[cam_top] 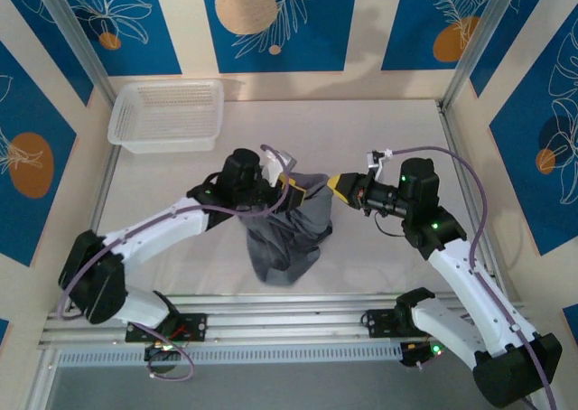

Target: Fold the inside-out t-shirt

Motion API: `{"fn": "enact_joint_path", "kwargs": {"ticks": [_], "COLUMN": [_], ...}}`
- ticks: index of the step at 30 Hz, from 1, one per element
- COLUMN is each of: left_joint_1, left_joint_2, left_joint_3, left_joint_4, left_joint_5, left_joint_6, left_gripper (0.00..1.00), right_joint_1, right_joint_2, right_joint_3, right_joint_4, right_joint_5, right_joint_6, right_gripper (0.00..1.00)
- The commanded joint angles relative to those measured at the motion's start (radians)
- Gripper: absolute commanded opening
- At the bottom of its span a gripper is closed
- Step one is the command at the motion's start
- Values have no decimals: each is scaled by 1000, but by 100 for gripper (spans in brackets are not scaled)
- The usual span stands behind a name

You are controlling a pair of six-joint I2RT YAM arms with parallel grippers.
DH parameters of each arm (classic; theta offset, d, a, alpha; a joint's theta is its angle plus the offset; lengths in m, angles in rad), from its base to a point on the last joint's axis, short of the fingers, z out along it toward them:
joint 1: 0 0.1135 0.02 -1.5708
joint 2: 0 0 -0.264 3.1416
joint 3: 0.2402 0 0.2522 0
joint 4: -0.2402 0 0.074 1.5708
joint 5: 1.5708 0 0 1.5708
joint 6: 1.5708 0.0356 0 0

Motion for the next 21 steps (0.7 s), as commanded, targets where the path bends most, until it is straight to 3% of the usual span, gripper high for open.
{"fn": "enact_joint_path", "kwargs": {"ticks": [1,6,10,11,13,17,19,21], "left_joint_1": [-2,-10,-11,-11,-11,-2,22,59], "left_joint_2": [63,107,116,123,142,139,111,76], "left_joint_3": [51,62,61,72,105,128,119,103], "left_joint_4": [27,70,66,51,10,23,64,172], "left_joint_5": [97,197,158,118,52,48,146,372], "left_joint_6": [34,44,50,48,42,-10,-94,-257], "left_gripper": [54,75,83,80,64,1,0,0], "right_joint_1": [16,22,23,25,28,19,-10,-75], "right_joint_2": [-8,-12,-10,-9,-2,0,-16,-38], "right_joint_3": [47,47,49,49,50,54,52,24], "right_joint_4": [-5,-14,-15,-12,-7,-15,-55,-119], "right_joint_5": [-26,-23,-23,-25,-27,-34,-8,31], "right_joint_6": [-24,-30,-33,-33,-33,-38,-54,-90], "right_gripper": [0,0,0,0,0,0,0,0]}}
